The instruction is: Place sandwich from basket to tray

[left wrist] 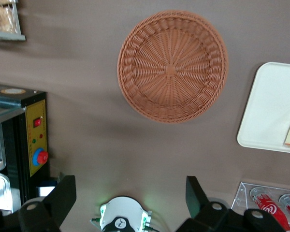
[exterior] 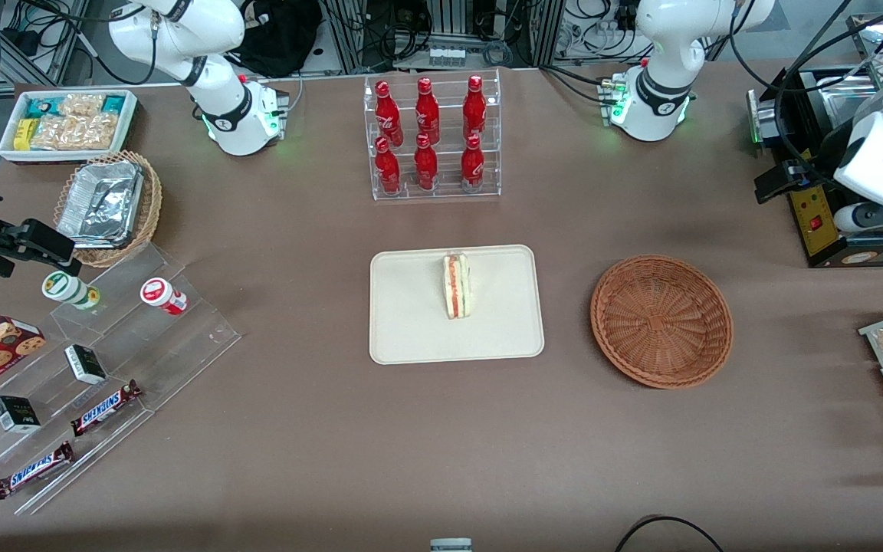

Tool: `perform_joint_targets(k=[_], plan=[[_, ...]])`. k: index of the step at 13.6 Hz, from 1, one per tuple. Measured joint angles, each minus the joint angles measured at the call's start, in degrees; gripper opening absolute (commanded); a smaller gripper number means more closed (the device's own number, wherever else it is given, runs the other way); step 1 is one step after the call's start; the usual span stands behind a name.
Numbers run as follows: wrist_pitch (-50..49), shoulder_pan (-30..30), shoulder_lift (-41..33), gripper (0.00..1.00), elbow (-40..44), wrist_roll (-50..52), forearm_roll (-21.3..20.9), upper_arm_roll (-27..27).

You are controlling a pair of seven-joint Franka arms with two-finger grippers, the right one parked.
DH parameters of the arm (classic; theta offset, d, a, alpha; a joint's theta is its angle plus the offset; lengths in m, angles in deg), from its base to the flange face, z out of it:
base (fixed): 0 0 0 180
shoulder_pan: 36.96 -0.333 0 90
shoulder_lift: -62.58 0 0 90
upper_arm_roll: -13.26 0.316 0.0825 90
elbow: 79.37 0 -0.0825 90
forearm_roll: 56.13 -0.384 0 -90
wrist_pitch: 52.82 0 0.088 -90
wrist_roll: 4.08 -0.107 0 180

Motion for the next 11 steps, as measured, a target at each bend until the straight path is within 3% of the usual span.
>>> perform_joint_targets(k=[11], plan=[[0.0, 0.0, 0.9, 1.00, 3.2, -5.8, -0.1, -1.1]])
